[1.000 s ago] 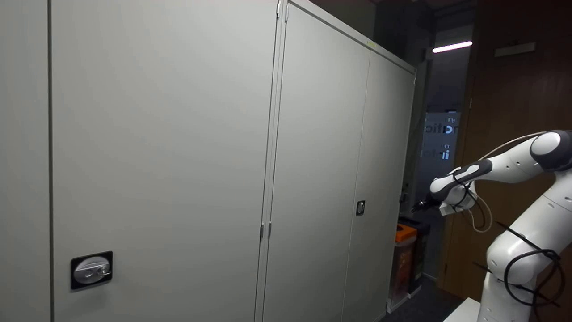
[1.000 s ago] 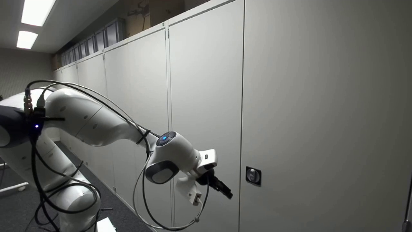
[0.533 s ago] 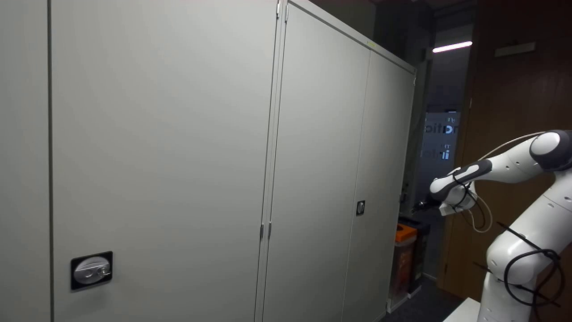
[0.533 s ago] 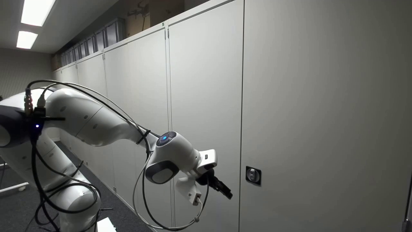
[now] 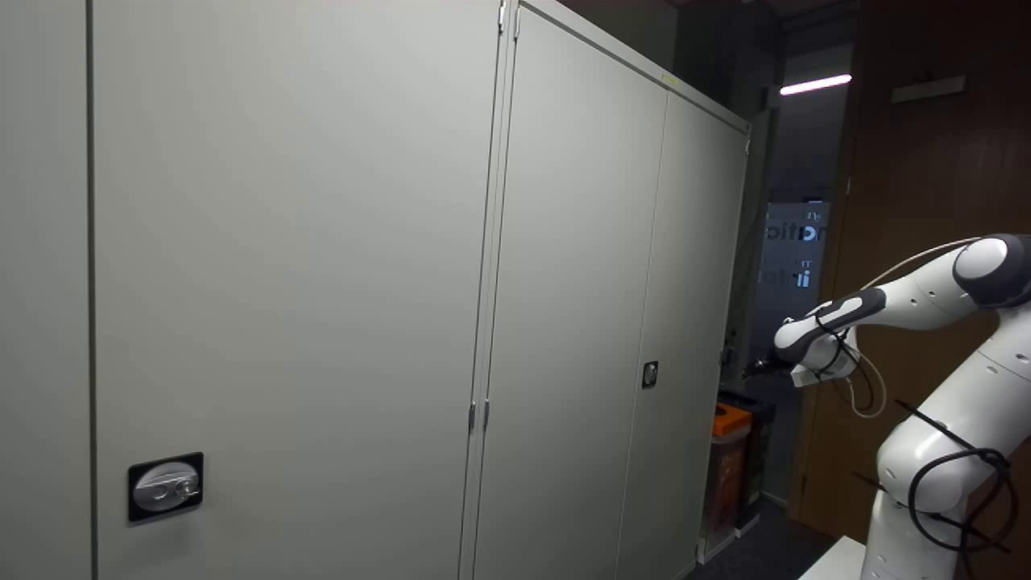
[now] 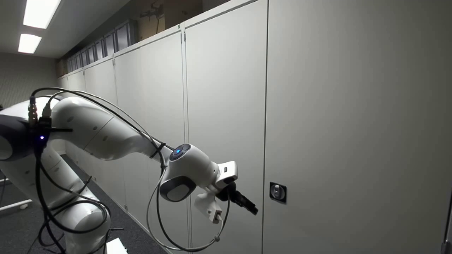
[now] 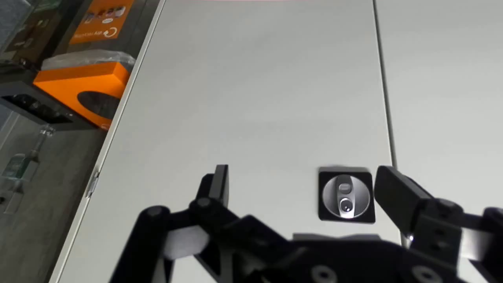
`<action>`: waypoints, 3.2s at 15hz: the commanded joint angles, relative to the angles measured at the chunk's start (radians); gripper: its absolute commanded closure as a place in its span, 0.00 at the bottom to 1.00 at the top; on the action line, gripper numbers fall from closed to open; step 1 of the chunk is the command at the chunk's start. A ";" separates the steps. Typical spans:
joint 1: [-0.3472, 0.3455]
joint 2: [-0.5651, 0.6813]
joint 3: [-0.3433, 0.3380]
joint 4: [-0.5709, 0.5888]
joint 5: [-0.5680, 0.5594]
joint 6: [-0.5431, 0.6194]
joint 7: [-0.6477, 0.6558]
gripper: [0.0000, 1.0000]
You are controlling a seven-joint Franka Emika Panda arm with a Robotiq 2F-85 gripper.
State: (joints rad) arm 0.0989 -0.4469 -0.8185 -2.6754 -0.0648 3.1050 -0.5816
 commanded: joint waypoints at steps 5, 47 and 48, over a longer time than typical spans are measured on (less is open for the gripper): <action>0.143 0.043 -0.110 0.032 0.027 0.258 0.022 0.00; 0.870 -0.485 -0.784 0.230 -0.425 0.355 0.055 0.00; 0.875 -0.496 -0.788 0.229 -0.429 0.355 0.052 0.00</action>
State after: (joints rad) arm 0.9346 -0.8665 -1.5838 -2.4726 -0.4601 3.4602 -0.5055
